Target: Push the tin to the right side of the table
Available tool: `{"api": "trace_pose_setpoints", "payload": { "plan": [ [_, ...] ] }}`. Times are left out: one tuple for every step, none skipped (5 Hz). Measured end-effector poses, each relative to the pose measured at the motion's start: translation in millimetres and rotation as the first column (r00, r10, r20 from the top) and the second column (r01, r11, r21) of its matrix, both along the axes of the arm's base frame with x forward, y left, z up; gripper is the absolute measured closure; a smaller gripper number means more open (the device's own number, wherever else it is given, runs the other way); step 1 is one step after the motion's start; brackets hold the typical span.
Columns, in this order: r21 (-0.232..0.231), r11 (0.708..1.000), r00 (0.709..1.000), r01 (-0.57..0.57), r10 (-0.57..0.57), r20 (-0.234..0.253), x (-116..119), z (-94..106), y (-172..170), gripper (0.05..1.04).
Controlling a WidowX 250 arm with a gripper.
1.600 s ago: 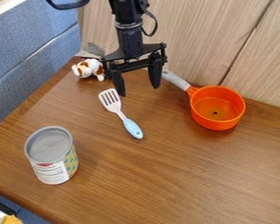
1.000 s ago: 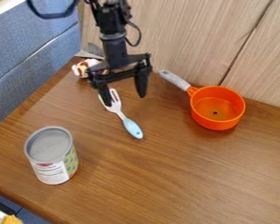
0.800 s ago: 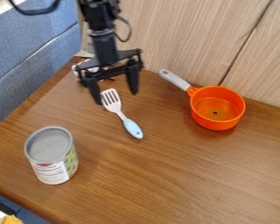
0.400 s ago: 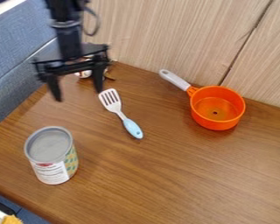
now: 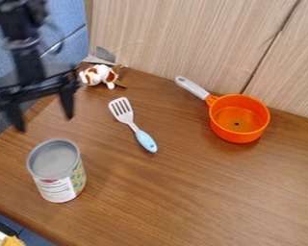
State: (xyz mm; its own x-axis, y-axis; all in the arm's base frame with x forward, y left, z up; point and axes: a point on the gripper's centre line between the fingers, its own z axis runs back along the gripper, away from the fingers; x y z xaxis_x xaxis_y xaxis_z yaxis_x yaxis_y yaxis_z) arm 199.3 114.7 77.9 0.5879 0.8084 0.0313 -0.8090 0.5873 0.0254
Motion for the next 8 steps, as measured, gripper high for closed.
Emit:
{"api": "trace_pose_setpoints", "payload": {
  "plan": [
    [0.001, 0.995, 0.995, -0.101, 0.101, -0.015, -24, -10.2, 18, 0.083],
    [0.026, 0.973, 0.973, -0.229, 0.230, -0.017, -46, -18.2, 38, 0.083],
    [0.077, 0.954, 0.955, -0.288, 0.293, -0.053, -54, -37.1, 47, 0.083],
    [0.117, 0.928, 0.932, -0.355, 0.360, -0.027, -56, -50.8, 51, 0.083],
    [0.124, 0.922, 0.929, -0.367, 0.371, -0.009, -52, -60.3, 44, 0.083],
    [0.102, 0.932, 0.936, -0.348, 0.352, -0.019, -47, -67.6, 35, 0.083],
    [0.093, 0.939, 0.943, -0.330, 0.332, -0.014, -43, -71.0, 26, 0.083],
    [0.033, 0.951, 0.952, -0.306, 0.306, 0.005, -33, -73.6, 9, 0.083]
  ]
}}
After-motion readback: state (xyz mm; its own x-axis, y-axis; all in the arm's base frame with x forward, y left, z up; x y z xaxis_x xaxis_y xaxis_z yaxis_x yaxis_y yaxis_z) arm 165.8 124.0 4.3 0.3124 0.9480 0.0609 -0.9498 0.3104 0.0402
